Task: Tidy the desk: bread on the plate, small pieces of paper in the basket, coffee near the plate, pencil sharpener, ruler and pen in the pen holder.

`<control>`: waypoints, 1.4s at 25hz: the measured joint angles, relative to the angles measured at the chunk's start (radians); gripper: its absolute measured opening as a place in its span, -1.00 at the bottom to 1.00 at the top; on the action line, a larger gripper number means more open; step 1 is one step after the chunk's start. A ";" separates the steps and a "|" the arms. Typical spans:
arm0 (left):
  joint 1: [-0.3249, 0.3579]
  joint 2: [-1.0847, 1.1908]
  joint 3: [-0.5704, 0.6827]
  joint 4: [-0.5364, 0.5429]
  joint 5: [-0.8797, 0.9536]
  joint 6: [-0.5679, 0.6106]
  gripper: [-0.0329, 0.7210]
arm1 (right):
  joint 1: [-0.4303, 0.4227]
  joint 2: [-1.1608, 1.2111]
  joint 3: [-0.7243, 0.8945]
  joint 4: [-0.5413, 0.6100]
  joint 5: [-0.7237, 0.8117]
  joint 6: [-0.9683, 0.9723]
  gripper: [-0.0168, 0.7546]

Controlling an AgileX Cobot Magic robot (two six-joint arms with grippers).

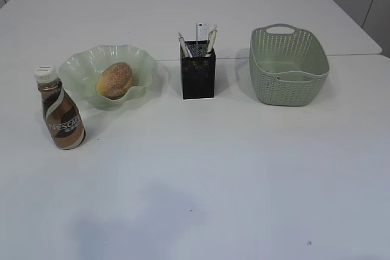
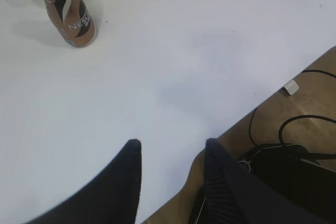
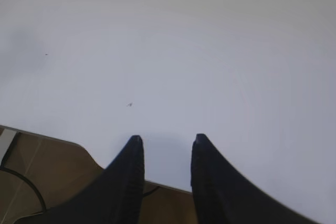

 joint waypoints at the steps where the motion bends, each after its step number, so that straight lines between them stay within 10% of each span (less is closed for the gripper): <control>1: 0.000 -0.029 0.022 0.000 0.000 0.000 -0.18 | 0.000 -0.025 0.000 0.007 0.003 -0.003 -0.28; 15: 0.000 -0.310 0.353 0.000 -0.057 0.000 -0.20 | 0.000 -0.109 0.061 0.024 0.027 -0.048 -0.28; 35: 0.000 -0.318 0.393 0.023 -0.162 0.000 -0.21 | 0.000 -0.109 0.099 0.036 -0.069 -0.054 -0.28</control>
